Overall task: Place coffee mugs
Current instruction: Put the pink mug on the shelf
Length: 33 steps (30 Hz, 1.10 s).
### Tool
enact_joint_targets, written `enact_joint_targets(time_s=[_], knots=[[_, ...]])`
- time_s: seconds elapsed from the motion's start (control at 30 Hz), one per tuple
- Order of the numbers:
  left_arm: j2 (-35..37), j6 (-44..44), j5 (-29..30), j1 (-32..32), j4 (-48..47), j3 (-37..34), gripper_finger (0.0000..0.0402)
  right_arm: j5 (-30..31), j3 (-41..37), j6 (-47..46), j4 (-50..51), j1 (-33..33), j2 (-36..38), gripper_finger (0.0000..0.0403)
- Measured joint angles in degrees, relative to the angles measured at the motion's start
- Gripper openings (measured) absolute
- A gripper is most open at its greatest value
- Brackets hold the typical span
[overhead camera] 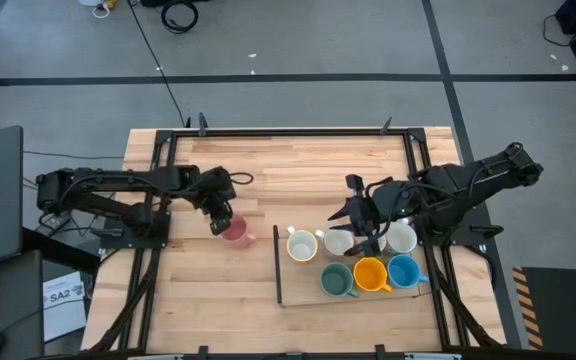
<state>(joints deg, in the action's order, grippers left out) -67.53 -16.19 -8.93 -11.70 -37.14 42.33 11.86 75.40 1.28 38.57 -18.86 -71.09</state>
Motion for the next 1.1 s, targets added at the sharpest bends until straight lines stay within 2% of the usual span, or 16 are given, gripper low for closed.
enact_joint_targets(time_s=[0.2,0.7,0.93,1.1], knots=[[0.0,-1.2,1.5,2.3,-0.4,0.0,0.0024,0.0,0.0,0.0,0.0,1.5,0.0,0.0094],[0.0,-2.8,1.3,2.6,-0.2,0.1,0.0076,0.0,0.0,-0.2,0.0,1.9,0.0,0.0094],[0.0,-2.7,4.2,2.6,-0.2,0.1,0.0134,0.0,0.0,-0.2,0.0,1.9,0.0,0.0094],[0.2,-2.4,3.8,2.5,1.3,0.1,0.0164,0.0,0.0,-0.2,0.1,1.8,0.0,0.0094]])
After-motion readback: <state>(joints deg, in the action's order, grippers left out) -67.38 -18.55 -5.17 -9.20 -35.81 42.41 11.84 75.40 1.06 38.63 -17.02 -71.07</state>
